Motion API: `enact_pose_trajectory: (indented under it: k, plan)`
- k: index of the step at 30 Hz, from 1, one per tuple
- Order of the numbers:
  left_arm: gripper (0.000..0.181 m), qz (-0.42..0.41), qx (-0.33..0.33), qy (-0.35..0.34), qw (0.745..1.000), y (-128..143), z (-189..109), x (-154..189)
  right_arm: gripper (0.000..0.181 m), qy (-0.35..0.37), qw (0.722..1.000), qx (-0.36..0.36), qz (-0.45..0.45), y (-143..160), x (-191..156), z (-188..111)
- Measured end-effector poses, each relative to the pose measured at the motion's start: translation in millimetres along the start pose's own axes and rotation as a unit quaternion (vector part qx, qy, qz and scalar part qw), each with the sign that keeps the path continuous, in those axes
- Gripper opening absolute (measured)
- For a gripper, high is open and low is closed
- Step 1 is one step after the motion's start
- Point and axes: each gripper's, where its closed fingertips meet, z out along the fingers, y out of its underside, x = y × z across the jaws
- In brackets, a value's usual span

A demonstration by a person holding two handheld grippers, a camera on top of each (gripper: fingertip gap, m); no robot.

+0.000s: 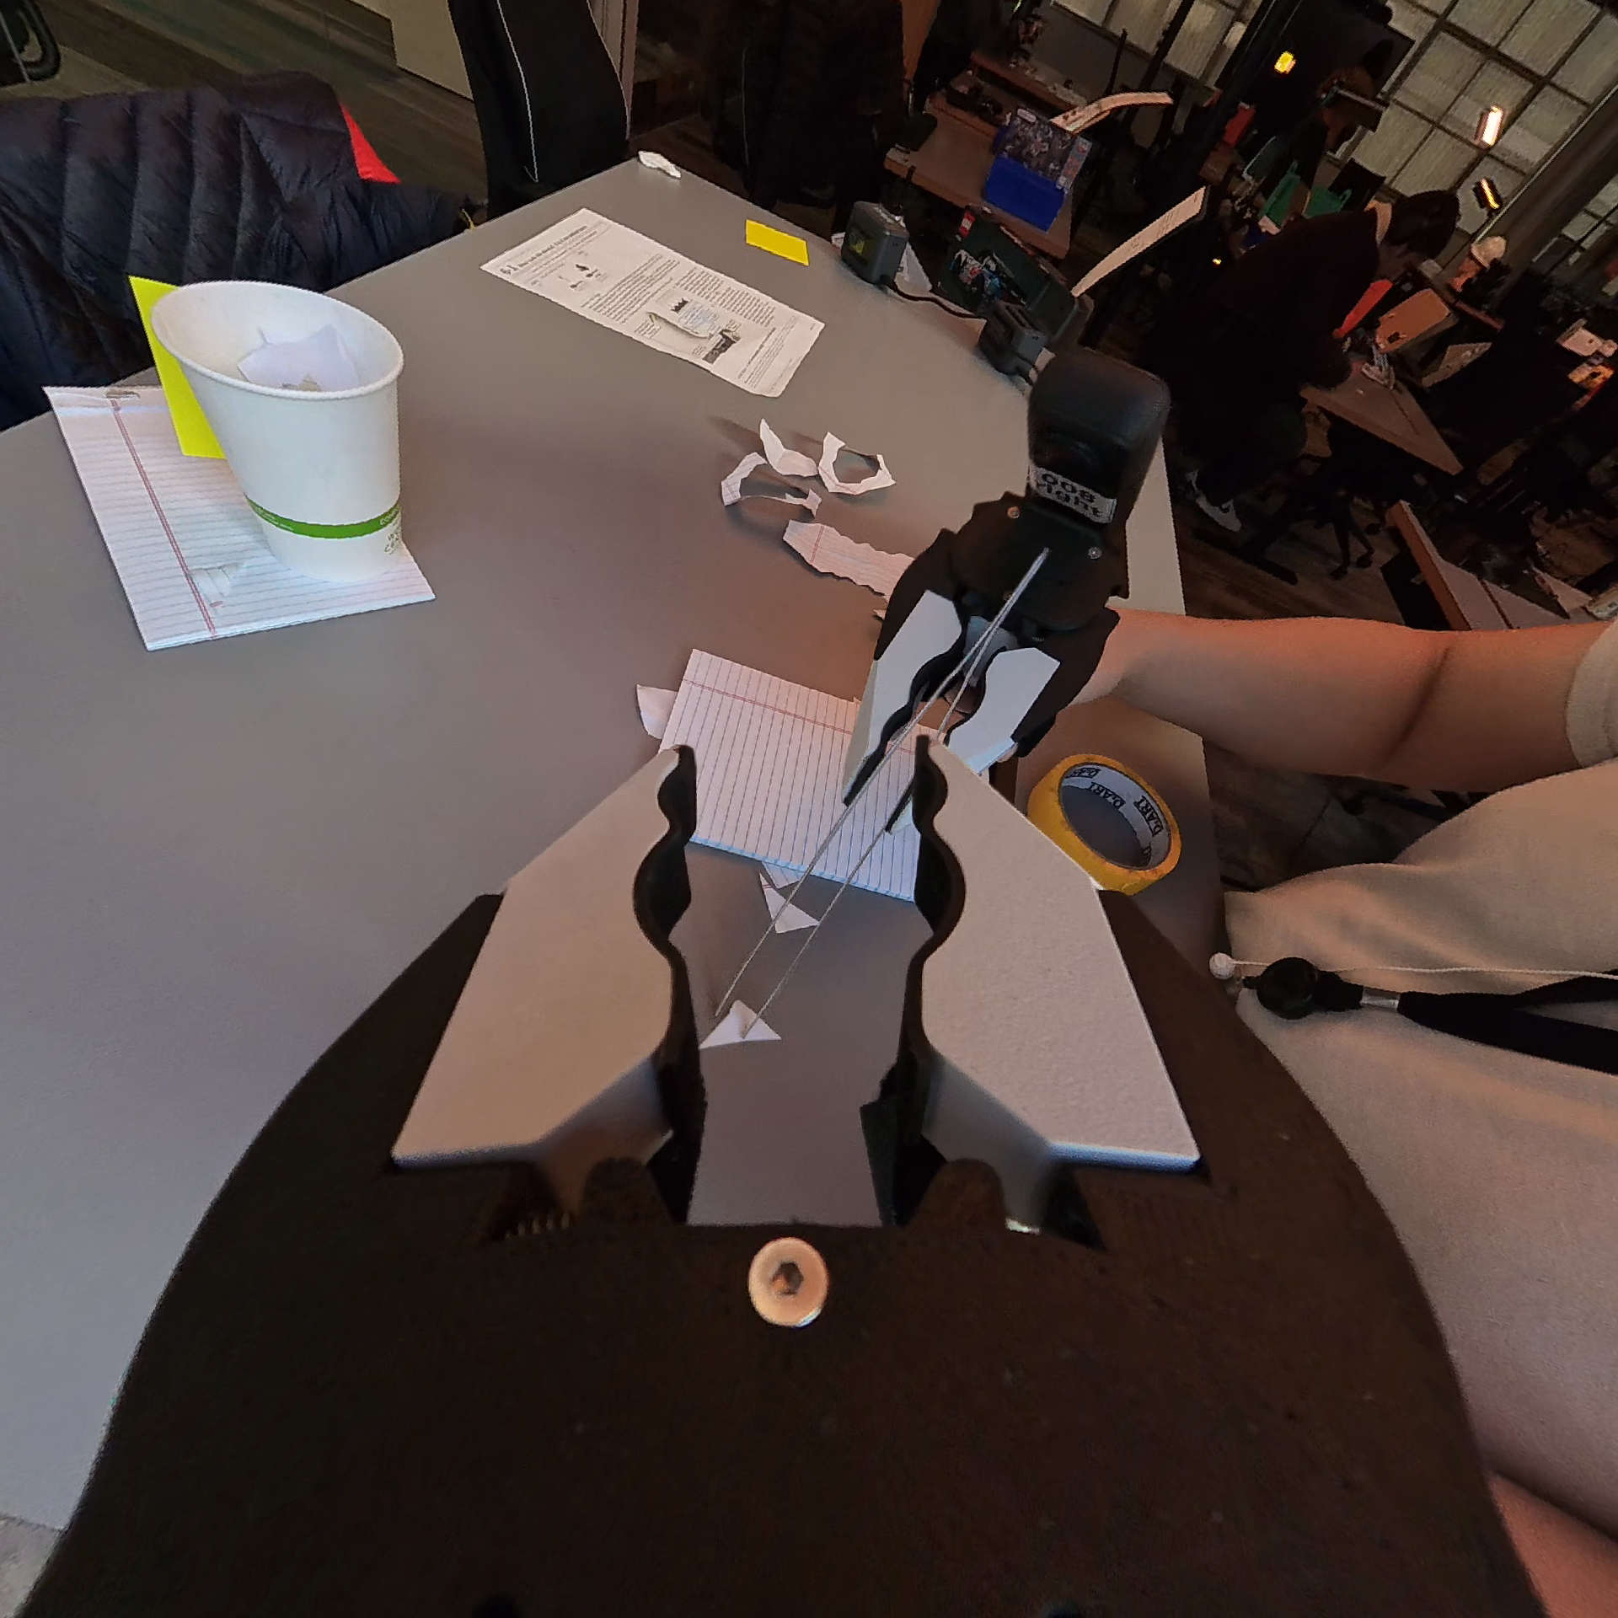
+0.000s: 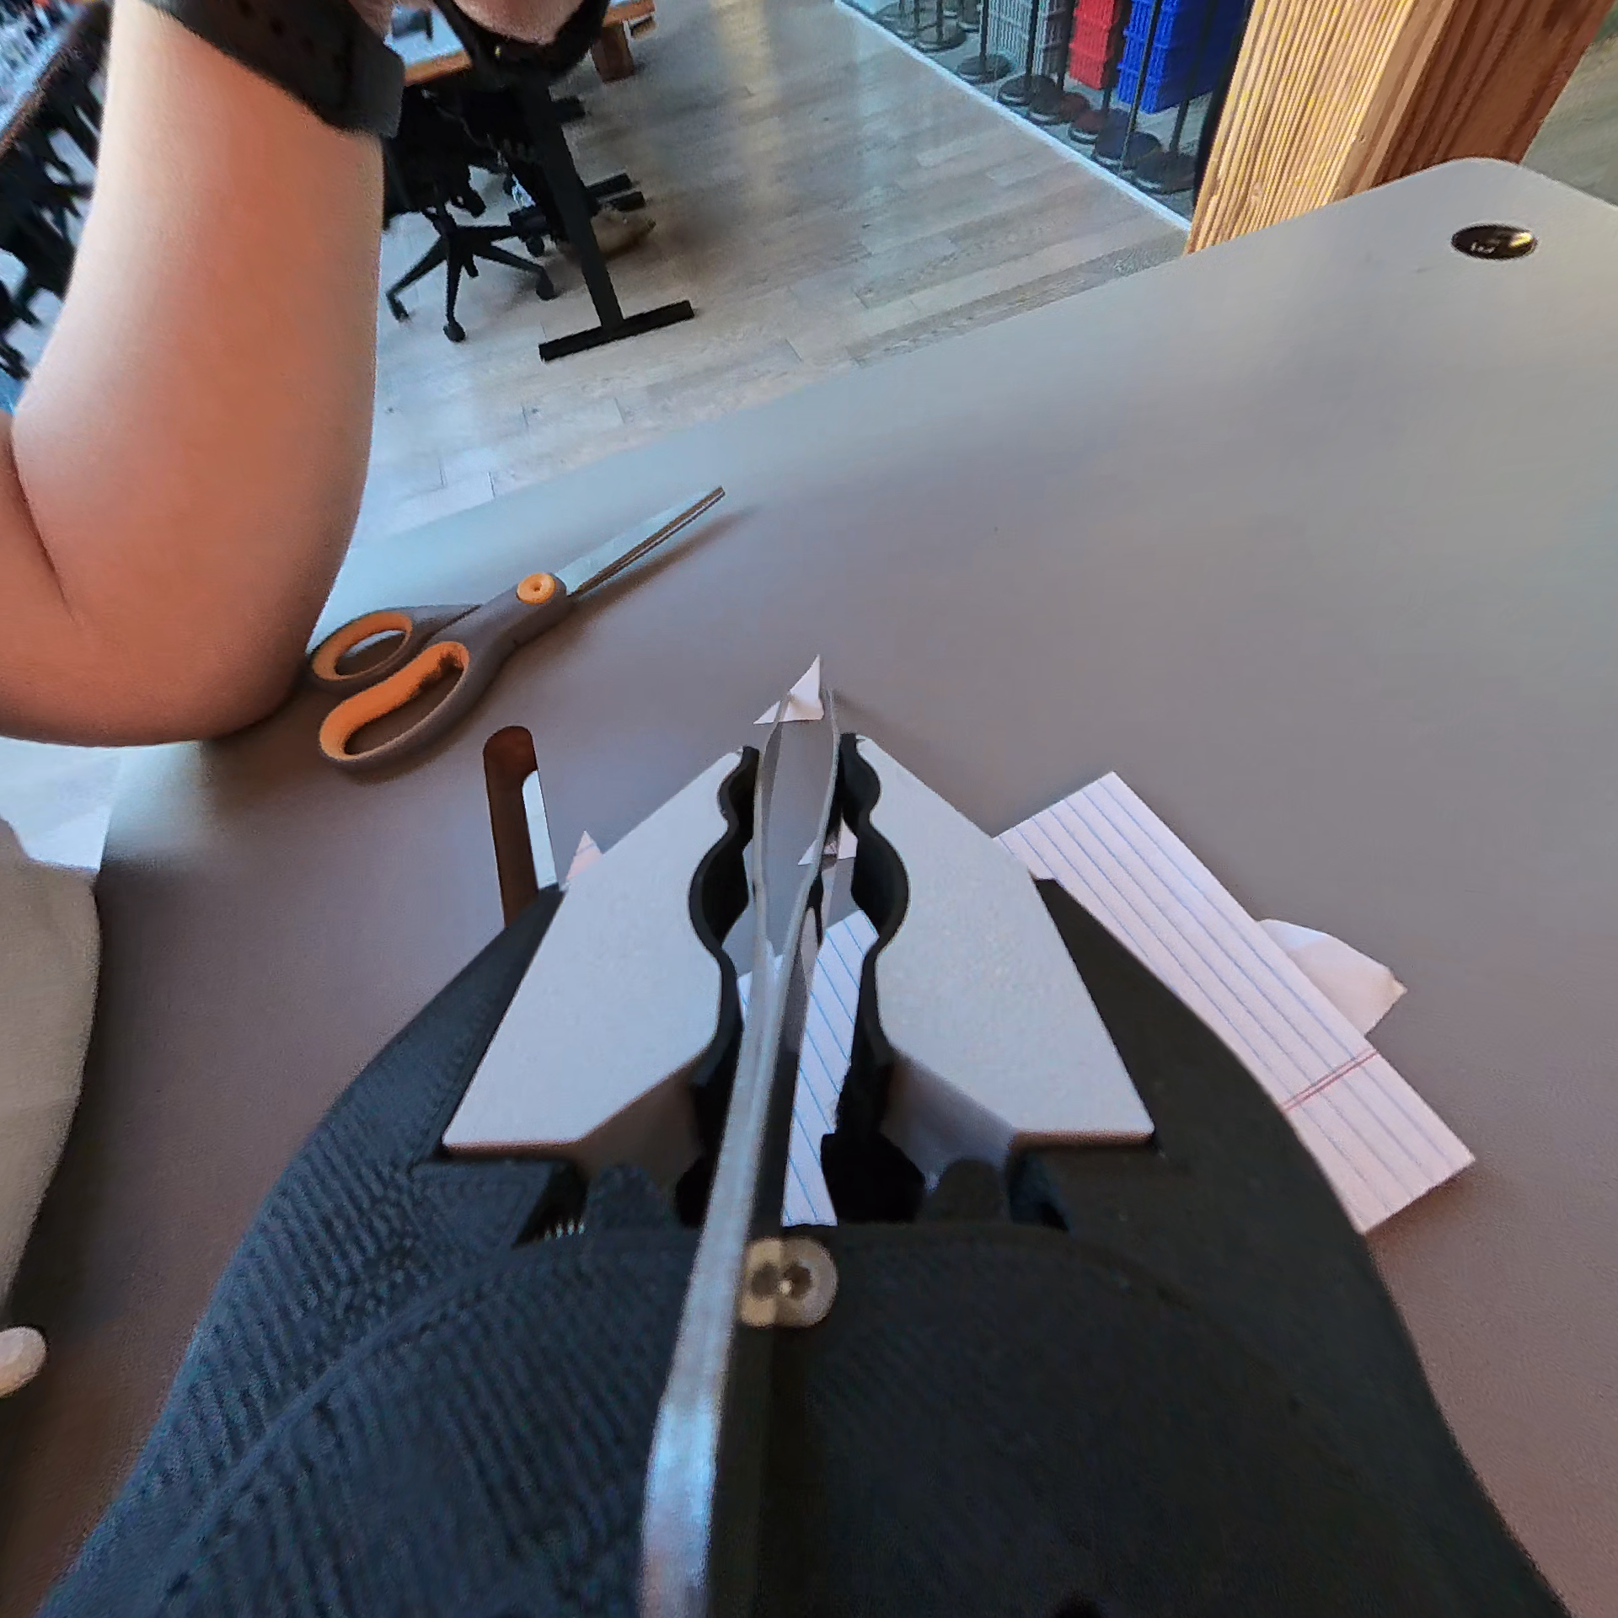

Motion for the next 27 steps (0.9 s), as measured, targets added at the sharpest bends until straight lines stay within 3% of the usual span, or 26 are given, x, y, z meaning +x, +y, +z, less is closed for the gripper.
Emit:
enact_pose_trajectory:
  k: [3,9,17,21,24,27]
  plan:
    - [0.048,-0.004,0.006,-0.002,1.000,-0.8,-2.9,-1.5,0.015,0.006,1.000,-0.006,-0.026,-0.8,-3.4,0.1]
    - [0.048,-0.006,0.012,-0.009,1.000,-1.6,-7.0,-3.2,0.012,-0.007,1.000,0.000,0.009,-0.7,-5.4,-3.1]
    - [0.048,-0.007,0.008,-0.012,1.000,-0.4,-6.6,-3.5,0.013,-0.013,0.994,0.080,0.073,-25.5,10.0,-33.6]
    - [0.049,-0.010,0.004,-0.010,1.000,1.1,-4.3,-4.9,0.014,0.078,0.992,0.096,0.026,-68.0,68.7,-73.9]
    - [0.048,-0.013,0.001,-0.007,1.000,1.4,-1.3,-5.2,0.014,0.218,0.969,0.118,-0.023,-112.9,145.5,-118.9]
    - [0.049,-0.009,-0.005,-0.004,1.000,2.2,1.8,-3.7,0.014,0.297,0.948,0.107,-0.039,-131.8,200.0,-138.7]
